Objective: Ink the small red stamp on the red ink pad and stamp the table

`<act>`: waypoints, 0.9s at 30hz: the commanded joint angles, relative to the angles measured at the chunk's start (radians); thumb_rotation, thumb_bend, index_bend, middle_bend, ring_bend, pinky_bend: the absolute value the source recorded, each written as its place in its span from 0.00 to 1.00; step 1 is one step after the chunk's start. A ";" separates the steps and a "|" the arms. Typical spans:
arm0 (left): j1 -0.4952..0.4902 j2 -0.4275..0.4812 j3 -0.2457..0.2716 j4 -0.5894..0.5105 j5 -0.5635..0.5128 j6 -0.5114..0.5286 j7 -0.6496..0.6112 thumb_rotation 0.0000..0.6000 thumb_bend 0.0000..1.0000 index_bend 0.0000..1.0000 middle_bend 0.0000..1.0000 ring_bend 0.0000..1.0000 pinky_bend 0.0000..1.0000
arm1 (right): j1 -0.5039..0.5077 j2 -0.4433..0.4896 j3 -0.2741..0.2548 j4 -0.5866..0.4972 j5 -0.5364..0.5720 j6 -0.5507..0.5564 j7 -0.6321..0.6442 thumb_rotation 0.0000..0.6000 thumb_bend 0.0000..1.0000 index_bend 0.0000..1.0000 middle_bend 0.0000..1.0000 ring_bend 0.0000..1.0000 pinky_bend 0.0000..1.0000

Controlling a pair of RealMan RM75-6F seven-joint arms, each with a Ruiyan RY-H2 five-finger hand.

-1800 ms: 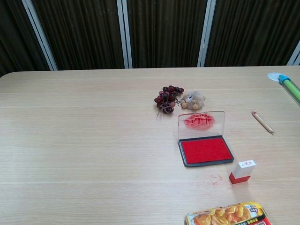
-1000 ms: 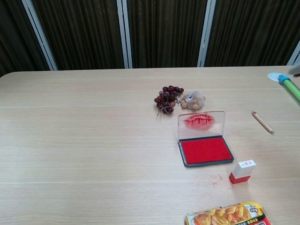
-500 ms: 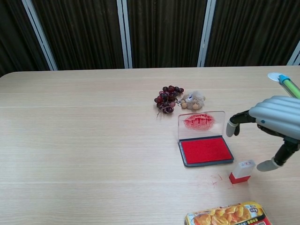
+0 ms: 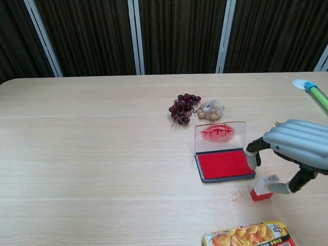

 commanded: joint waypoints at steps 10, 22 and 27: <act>-0.002 -0.004 0.001 0.002 -0.004 -0.002 0.007 1.00 0.00 0.00 0.00 0.00 0.00 | 0.007 -0.036 -0.024 0.056 0.005 0.007 0.019 1.00 0.28 0.45 0.45 0.89 1.00; -0.006 -0.010 0.004 0.005 -0.009 -0.009 0.015 1.00 0.00 0.00 0.00 0.00 0.00 | 0.012 -0.047 -0.039 0.090 -0.010 0.027 0.074 1.00 0.38 0.53 0.52 0.89 1.00; -0.007 -0.010 0.004 0.004 -0.009 -0.010 0.015 1.00 0.00 0.00 0.00 0.00 0.00 | 0.024 -0.032 -0.026 0.076 -0.035 0.054 0.114 1.00 0.42 0.54 0.53 0.89 1.00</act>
